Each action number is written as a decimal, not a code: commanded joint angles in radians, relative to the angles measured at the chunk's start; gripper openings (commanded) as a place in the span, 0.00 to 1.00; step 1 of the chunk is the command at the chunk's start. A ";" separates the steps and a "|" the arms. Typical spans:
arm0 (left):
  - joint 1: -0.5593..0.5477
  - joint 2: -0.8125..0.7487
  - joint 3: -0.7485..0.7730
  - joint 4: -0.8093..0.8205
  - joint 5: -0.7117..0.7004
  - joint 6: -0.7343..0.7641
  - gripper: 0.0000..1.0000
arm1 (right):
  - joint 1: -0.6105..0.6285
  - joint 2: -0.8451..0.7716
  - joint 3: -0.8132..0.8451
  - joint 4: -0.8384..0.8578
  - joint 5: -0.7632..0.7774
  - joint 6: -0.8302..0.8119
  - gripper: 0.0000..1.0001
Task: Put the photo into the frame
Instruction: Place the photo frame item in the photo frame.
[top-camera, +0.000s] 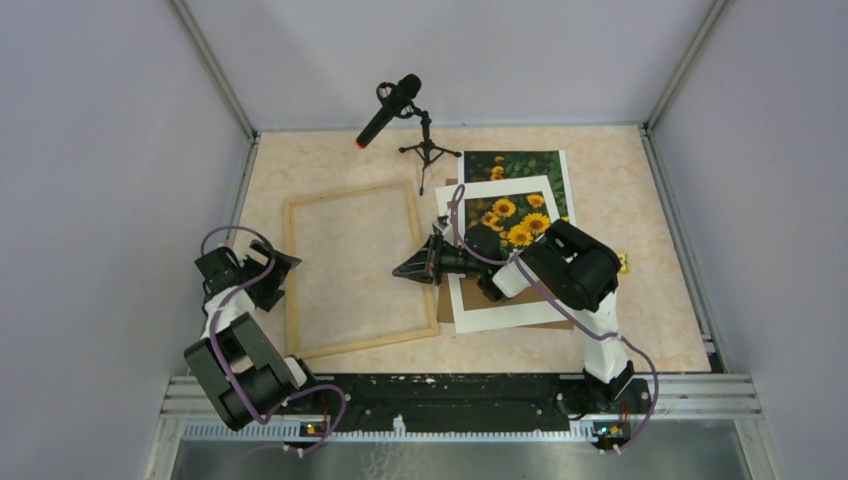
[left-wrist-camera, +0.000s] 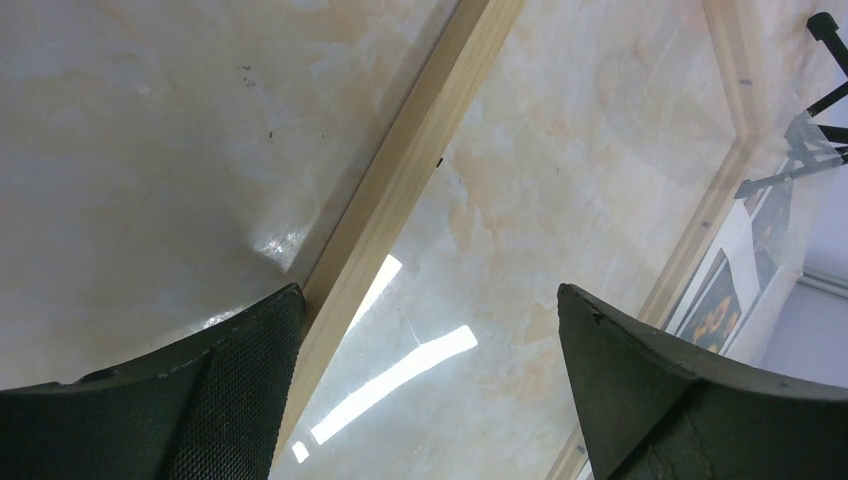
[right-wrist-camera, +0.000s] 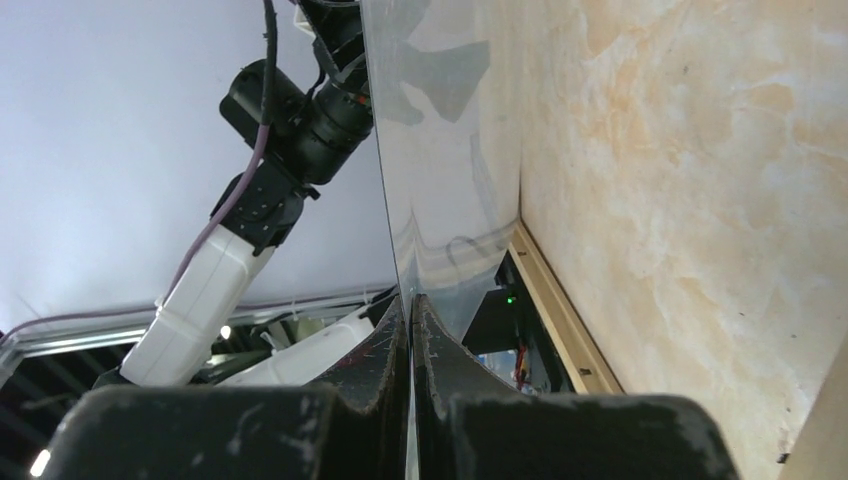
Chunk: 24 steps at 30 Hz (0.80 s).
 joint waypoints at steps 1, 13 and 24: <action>0.002 -0.006 0.008 0.012 0.020 0.013 0.98 | -0.005 -0.016 0.038 0.117 -0.020 0.038 0.00; 0.002 -0.002 0.000 0.024 0.045 0.013 0.98 | -0.005 -0.041 0.061 -0.190 0.032 -0.233 0.18; 0.002 0.013 -0.012 0.046 0.079 0.010 0.98 | 0.010 0.003 0.160 -0.404 0.077 -0.433 0.48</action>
